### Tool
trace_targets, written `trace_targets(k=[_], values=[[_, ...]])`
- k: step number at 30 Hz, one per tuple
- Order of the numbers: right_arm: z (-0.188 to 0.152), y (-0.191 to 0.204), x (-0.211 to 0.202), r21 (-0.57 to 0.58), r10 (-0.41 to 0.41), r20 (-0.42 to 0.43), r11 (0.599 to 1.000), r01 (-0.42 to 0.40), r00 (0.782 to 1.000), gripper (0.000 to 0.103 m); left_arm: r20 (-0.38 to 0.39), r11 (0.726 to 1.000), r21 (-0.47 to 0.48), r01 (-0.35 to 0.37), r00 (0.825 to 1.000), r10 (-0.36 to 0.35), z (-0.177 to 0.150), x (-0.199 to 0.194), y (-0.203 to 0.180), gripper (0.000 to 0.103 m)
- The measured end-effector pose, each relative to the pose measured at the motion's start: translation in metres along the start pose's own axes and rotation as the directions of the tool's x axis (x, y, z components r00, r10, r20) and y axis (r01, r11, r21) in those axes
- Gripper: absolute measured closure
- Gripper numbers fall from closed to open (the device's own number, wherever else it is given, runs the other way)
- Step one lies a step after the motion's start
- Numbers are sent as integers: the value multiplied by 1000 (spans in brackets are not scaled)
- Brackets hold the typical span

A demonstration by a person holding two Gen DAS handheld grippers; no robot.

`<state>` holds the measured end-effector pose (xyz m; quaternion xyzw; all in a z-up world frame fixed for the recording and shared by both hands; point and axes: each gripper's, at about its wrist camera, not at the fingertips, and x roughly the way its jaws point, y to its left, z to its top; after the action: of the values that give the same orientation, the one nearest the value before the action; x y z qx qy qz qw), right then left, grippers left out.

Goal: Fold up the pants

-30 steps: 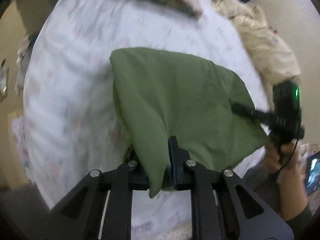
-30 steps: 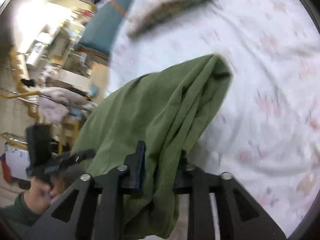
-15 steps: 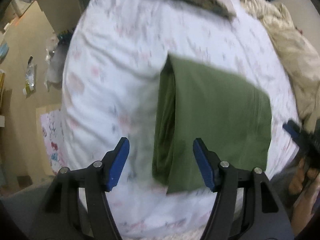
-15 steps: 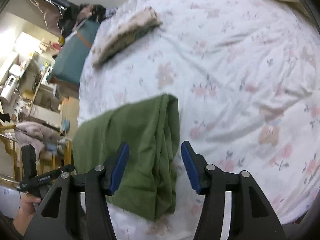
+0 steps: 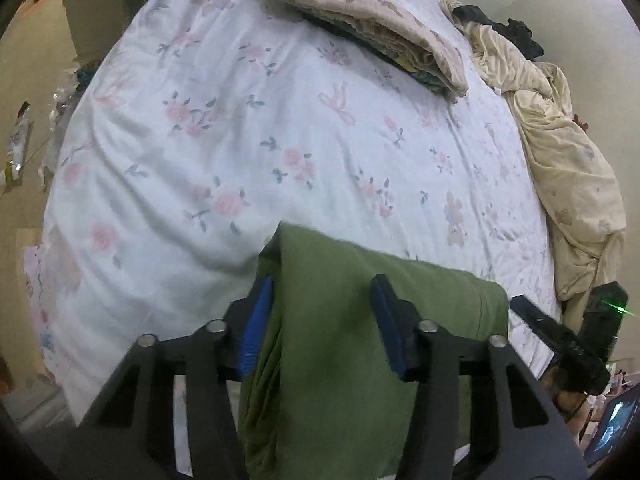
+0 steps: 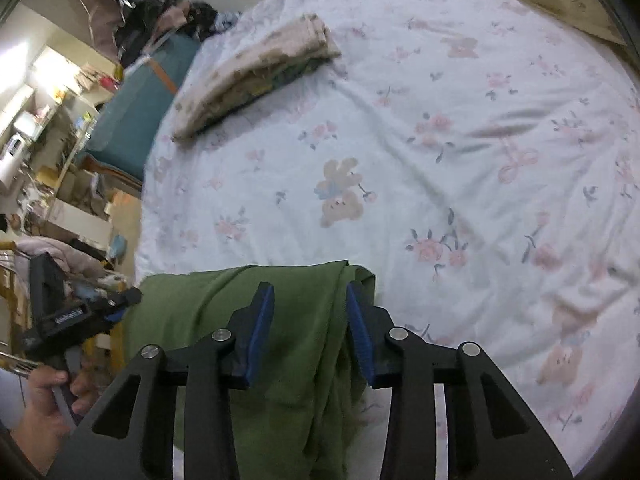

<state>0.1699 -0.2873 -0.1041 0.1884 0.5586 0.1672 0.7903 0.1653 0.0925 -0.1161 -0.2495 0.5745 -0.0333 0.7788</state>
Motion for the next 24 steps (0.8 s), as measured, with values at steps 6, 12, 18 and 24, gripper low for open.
trace_targets(k=[6, 12, 18, 24], values=[[-1, 16, 4, -107, -15, 1, 994, 15, 1000, 103, -8, 995, 99, -26, 1000, 27, 0, 3, -17, 100], [-4, -9, -15, 27, -11, 50, 1000, 10, 999, 103, 17, 994, 103, -19, 1000, 17, 1, -9, -17, 100], [-7, -4, -9, -1, -92, 36, 996, 92, 995, 95, 57, 975, 175, -138, 990, 130, -4, -6, -29, 86], [-8, 35, -34, -155, -35, 170, 986, 61, 985, 92, 236, 947, 250, -200, 961, 141, -21, -37, -50, 75]])
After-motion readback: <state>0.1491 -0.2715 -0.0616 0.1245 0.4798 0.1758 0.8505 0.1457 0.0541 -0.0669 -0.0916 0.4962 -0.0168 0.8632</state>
